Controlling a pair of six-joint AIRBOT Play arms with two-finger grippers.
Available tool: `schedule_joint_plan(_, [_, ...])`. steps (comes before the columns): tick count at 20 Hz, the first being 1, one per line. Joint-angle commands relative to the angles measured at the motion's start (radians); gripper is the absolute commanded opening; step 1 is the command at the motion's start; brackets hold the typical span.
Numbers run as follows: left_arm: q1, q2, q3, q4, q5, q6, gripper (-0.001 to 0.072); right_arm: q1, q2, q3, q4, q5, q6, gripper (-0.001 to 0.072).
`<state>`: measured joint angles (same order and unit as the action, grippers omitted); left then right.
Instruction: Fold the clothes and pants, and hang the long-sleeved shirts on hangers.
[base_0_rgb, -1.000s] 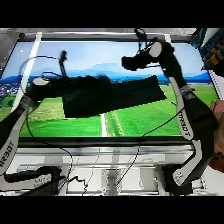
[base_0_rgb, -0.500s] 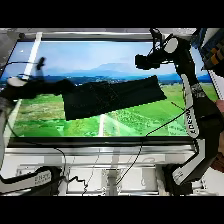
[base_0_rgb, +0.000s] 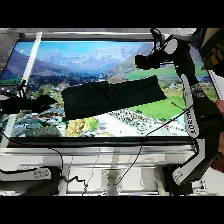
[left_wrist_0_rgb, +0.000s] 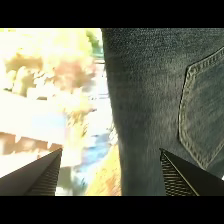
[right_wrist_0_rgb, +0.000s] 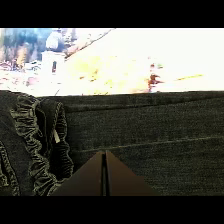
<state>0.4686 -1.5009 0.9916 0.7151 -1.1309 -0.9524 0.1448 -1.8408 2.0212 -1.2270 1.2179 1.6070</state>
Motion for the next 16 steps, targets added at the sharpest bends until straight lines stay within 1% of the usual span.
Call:
schedule_joint_plan(1, [-0.044, -0.103, -0.007, -0.152, 0.026, 0.105, 0.0698, 0.002, 0.000, -0.007, 0.005, -0.001, 0.000, 0.0021])
schedule_joint_plan(4, [-0.129, -0.156, -0.007, -0.158, 0.109, 0.105, 0.0700, 0.002, 0.000, -0.007, 0.027, 0.006, 0.000, 0.0021])
schedule_joint_plan(7, [-0.211, -0.174, -0.006, -0.217, 0.179, 0.124, 0.0698, 0.002, 0.000, -0.007, 0.026, 0.006, 0.000, 0.0021])
schedule_joint_plan(8, [-0.235, -0.174, -0.006, -0.223, 0.210, 0.127, 0.0676, 0.002, 0.000, -0.007, 0.026, 0.006, -0.001, 0.0021])
schedule_joint_plan(9, [-0.256, -0.174, -0.002, -0.224, 0.236, 0.127, 0.0549, 0.001, 0.000, -0.007, 0.023, 0.006, -0.001, 0.0021])
schedule_joint_plan(10, [-0.270, -0.174, 0.006, -0.223, 0.239, 0.127, 0.0333, 0.001, 0.000, -0.007, 0.013, 0.006, -0.002, 0.0021])
schedule_joint_plan(11, [-0.278, -0.173, 0.022, -0.222, 0.233, 0.128, 0.0136, 0.001, 0.000, -0.007, -0.003, 0.007, -0.004, 0.0021])
schedule_joint_plan(12, [-0.281, -0.170, 0.047, -0.222, 0.214, 0.131, 0.0060, 0.001, 0.000, -0.007, -0.018, 0.017, -0.005, 0.0021])
schedule_joint_plan(16, [-0.286, -0.119, 0.209, -0.199, 0.110, 0.130, 0.0059, 0.006, -0.002, -0.056, -0.026, 0.034, -0.039, 0.0020])
